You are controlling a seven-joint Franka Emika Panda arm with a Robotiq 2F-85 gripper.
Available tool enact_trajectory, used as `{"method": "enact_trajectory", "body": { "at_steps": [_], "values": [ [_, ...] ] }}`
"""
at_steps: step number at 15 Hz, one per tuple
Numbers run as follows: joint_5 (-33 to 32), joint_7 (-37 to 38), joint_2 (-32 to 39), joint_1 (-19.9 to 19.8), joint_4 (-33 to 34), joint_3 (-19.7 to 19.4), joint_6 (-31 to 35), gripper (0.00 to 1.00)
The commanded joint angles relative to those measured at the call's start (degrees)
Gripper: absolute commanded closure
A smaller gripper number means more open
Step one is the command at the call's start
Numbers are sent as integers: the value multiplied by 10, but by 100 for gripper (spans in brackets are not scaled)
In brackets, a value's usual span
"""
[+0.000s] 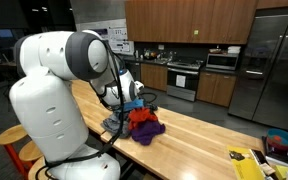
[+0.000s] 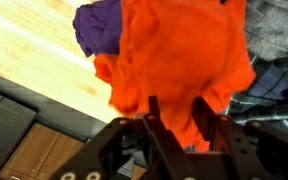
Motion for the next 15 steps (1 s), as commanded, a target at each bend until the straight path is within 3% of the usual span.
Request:
{"method": "enact_trajectory", "body": {
  "at_steps": [1,5,10,15],
  "values": [
    [10,3,0,0,22,0,-34,28],
    [39,-6,21,-10,65,5,-85,2],
    [94,-29,65,-18,154,-9,-183,0],
    [63,-66,118,-36,280,-27,-304,0]
  ]
}}
